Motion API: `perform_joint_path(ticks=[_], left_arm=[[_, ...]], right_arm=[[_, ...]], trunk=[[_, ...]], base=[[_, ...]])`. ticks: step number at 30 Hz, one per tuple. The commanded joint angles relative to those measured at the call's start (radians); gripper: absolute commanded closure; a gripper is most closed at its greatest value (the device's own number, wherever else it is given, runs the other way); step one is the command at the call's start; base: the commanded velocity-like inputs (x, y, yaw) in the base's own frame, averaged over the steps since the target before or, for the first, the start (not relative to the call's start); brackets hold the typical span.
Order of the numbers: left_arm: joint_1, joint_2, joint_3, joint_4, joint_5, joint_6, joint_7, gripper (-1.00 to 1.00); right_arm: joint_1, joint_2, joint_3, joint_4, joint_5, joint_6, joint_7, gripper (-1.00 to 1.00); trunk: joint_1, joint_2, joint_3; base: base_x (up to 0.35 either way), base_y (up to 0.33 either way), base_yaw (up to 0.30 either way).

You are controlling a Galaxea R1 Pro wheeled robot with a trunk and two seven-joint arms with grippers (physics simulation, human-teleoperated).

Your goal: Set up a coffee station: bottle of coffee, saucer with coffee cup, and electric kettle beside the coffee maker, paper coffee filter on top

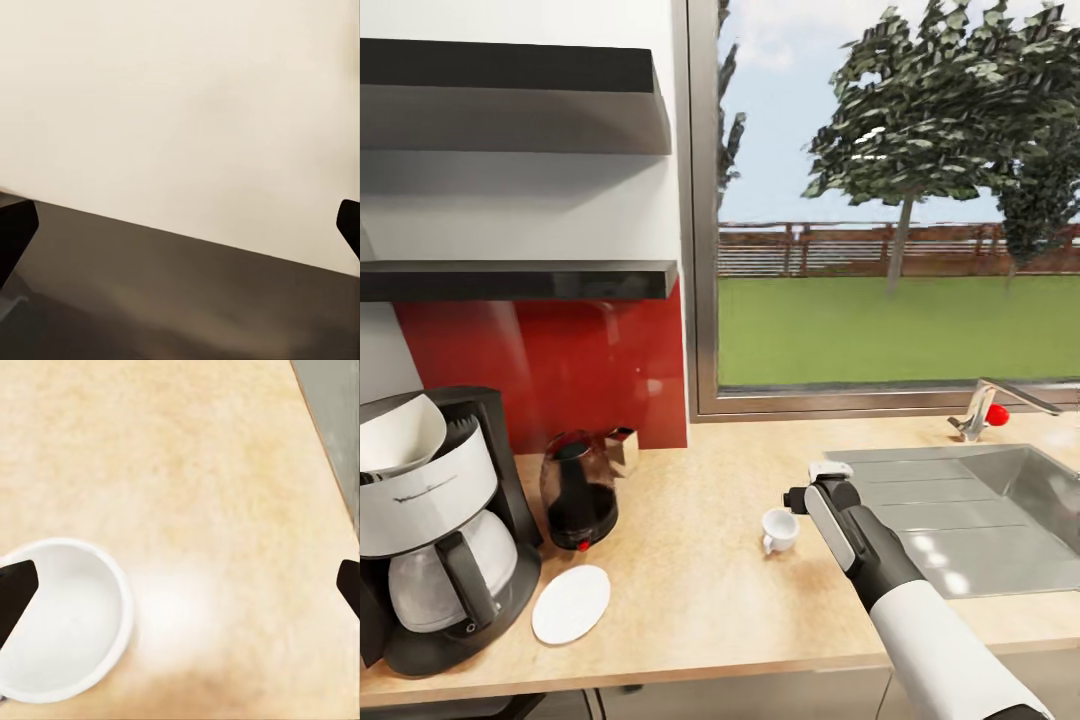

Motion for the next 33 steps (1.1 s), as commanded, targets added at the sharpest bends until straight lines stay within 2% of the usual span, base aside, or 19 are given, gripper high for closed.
perform_joint_path(ticks=[1, 33], left_arm=[[0.001, 0.001, 0.001, -0.001, -0.002, 0.004, 0.003, -1.0], [0.002, 0.002, 0.001, 0.0, -0.002, 0.004, 0.003, -1.0]], right_arm=[[0.0, 0.0, 0.002, 0.0, -0.01, 0.001, -0.01, -1.0], [0.0, 0.006, 0.005, 0.064, -0.013, 0.001, -0.01, -1.0]], trunk=[[0.0, 0.0, 0.0], [0.0, 0.0, 0.0]], base=[[0.0, -0.204, 0.0], [0.0, -0.008, 0.0]])
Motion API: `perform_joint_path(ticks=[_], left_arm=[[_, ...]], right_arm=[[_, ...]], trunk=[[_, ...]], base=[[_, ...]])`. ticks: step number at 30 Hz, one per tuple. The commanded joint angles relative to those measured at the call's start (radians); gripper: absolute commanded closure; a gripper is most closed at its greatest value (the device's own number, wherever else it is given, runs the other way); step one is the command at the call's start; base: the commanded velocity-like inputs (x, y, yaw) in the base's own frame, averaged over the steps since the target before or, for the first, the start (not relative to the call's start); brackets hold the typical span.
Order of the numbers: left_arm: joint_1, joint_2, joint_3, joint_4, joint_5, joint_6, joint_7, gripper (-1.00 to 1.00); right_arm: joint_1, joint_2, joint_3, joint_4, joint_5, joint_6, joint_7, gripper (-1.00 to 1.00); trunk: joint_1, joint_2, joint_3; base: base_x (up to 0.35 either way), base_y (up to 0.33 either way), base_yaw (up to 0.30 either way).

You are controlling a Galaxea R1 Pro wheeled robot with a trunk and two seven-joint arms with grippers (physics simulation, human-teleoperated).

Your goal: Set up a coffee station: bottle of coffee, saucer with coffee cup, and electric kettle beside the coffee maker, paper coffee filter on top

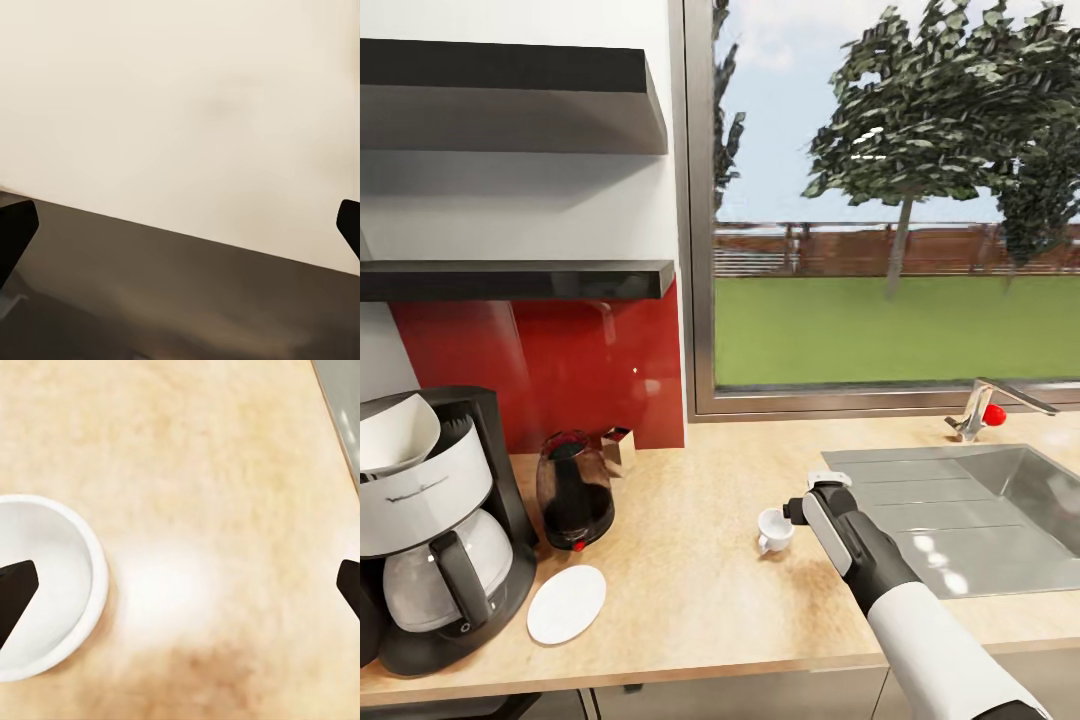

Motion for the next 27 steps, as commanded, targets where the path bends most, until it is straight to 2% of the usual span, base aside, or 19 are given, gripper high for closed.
perform_joint_path(ticks=[1, 27], left_arm=[[0.001, 0.0, 0.001, -0.001, -0.002, 0.004, 0.002, -1.0], [0.0, -0.004, 0.001, -0.002, -0.002, 0.004, 0.001, -1.0]], right_arm=[[0.0, 0.0, 0.002, 0.0, -0.01, 0.001, -0.01, -1.0], [0.001, 0.002, 0.004, 0.036, -0.011, -0.002, -0.007, -1.0]], trunk=[[0.0, 0.0, 0.0], [0.0, 0.0, 0.0]], base=[[0.0, 0.0, 0.0], [0.019, 0.0, 0.0]])
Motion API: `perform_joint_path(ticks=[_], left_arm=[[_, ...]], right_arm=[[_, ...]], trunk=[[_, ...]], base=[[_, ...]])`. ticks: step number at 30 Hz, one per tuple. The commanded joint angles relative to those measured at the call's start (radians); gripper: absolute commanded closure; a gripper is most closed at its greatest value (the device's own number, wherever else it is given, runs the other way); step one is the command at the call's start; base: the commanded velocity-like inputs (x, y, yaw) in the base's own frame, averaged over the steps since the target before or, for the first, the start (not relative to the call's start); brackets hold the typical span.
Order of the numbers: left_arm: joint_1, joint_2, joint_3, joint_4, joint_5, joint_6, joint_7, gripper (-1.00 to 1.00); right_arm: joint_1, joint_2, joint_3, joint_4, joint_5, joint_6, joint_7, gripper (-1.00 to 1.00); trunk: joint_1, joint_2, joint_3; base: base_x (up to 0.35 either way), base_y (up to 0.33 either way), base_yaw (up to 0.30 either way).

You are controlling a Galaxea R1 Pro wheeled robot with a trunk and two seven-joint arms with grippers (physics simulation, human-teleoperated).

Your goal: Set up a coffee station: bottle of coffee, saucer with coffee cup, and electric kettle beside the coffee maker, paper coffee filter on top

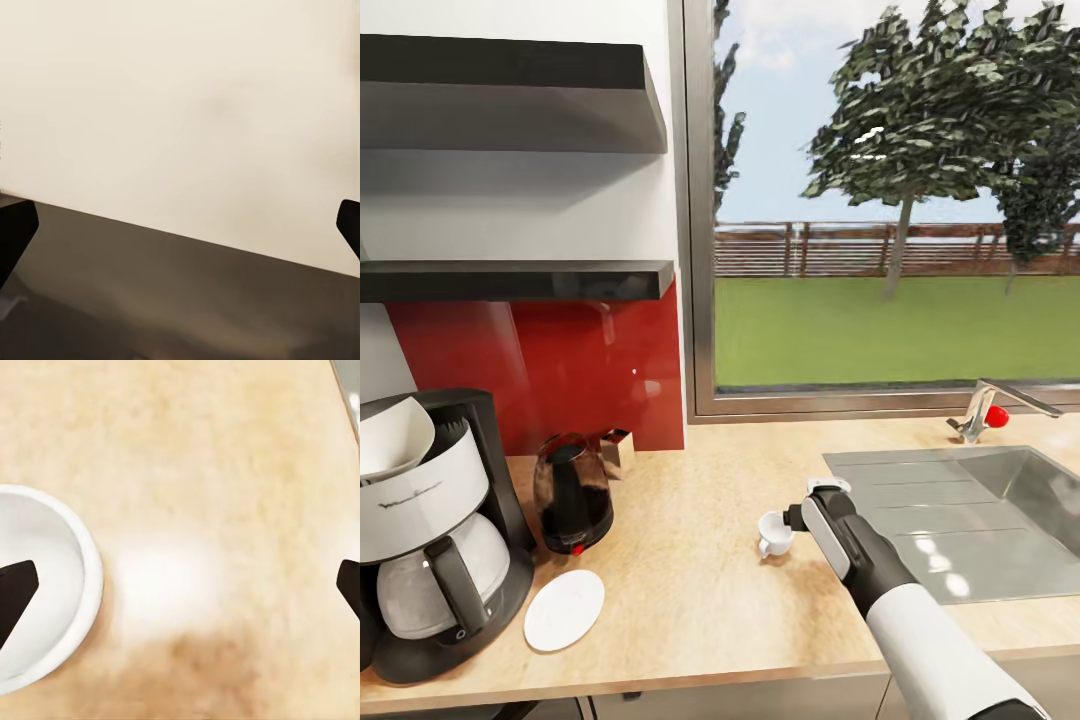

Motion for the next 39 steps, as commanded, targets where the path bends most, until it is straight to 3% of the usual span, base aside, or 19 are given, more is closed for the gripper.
perform_joint_path(ticks=[1, 3, 7, 39], left_arm=[[0.001, 0.0, 0.001, -0.001, -0.002, 0.004, 0.002, -1.0], [0.001, 0.0, 0.0, -0.001, -0.002, 0.002, 0.003, -1.0], [0.001, -0.002, 0.0, 0.0, -0.002, 0.002, 0.003, -1.0], [0.001, 0.001, 0.0, 0.0, -0.002, 0.002, 0.002, -1.0]], right_arm=[[0.0, 0.0, 0.003, 0.01, -0.011, 0.001, -0.01, -1.0], [0.0, 0.005, 0.003, 0.035, -0.011, 0.0, 0.035, -1.0], [0.0, 0.005, 0.002, 0.044, -0.009, 0.0, 0.064, -1.0], [0.0, 0.003, 0.001, 0.102, -0.01, -0.001, 0.068, -1.0]], trunk=[[0.0, -0.001, 0.0], [0.0, -0.001, 0.0], [0.0, -0.001, 0.0], [0.0, -0.001, 0.0]], base=[[0.01, 0.019, 0.0], [0.074, 0.143, 0.0], [0.024, 0.049, 0.0], [0.023, 0.006, 0.0]])
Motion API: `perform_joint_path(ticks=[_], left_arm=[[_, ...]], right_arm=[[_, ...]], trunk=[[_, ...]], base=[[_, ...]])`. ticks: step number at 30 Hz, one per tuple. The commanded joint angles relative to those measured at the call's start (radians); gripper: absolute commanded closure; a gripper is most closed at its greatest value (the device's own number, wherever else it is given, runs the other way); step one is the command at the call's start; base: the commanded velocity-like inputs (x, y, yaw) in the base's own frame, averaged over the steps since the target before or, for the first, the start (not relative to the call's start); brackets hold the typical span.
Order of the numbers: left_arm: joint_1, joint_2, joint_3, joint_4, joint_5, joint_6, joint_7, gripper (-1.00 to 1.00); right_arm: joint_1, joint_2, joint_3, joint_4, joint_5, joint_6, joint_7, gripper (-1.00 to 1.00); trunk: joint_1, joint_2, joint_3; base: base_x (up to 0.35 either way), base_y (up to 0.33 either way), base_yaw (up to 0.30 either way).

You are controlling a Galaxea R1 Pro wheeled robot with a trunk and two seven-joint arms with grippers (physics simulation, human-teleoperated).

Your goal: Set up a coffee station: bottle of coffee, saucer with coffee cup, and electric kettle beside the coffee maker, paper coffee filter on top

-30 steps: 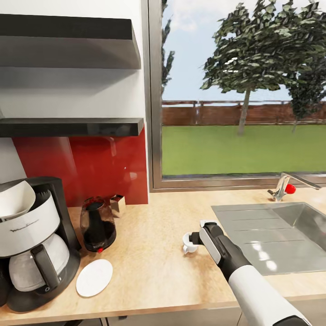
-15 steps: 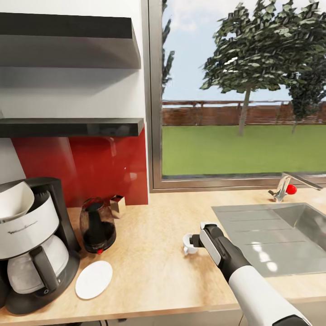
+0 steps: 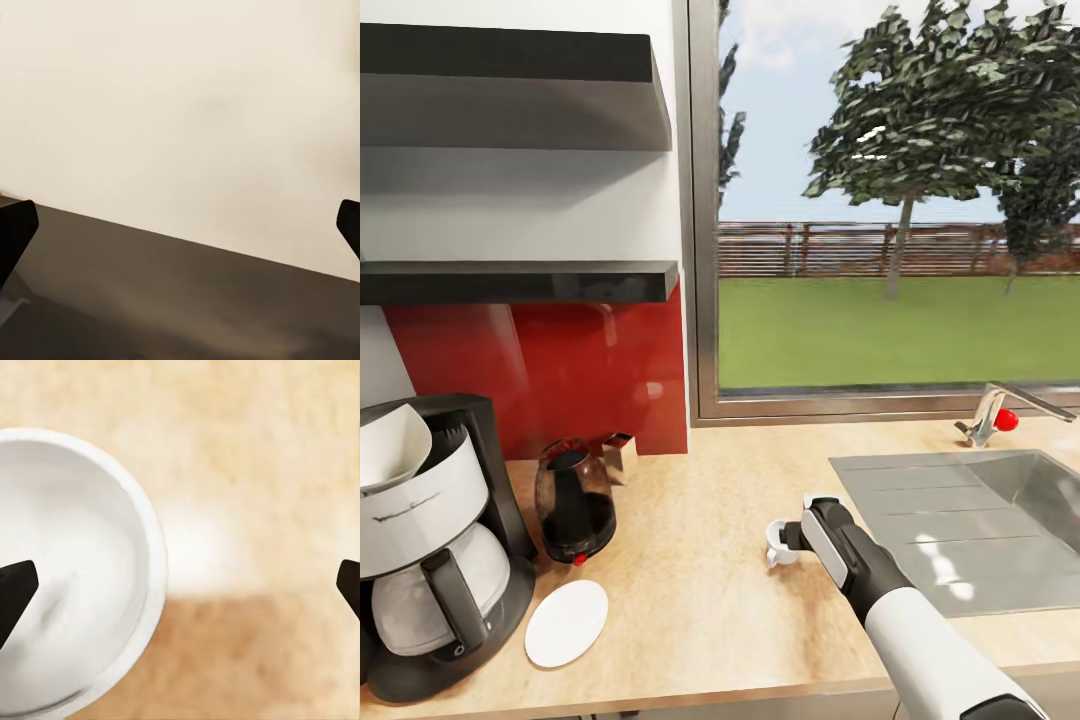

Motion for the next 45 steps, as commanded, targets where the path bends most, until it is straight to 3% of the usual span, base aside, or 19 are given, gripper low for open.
perform_joint_path(ticks=[1, 12, 45], left_arm=[[0.0, -0.001, 0.001, -0.001, -0.002, 0.004, 0.002, -1.0], [0.0, -0.003, 0.001, -0.001, -0.001, 0.005, 0.002, -1.0], [0.0, -0.003, 0.001, -0.001, -0.001, 0.005, 0.002, -1.0]], right_arm=[[0.0, 0.0, 0.003, 0.001, -0.011, 0.001, -0.01, -1.0], [0.0, 0.0, 0.005, 0.041, -0.011, -0.045, -0.008, -1.0], [0.0, 0.002, 0.005, 0.066, -0.011, -0.049, -0.008, -1.0]], trunk=[[0.0, 0.0, 0.0], [0.0, 0.0, 0.0], [0.0, 0.0, 0.0]], base=[[0.0, 0.0, 0.0], [0.0, 0.0, 0.0], [0.022, 0.011, 0.0]])
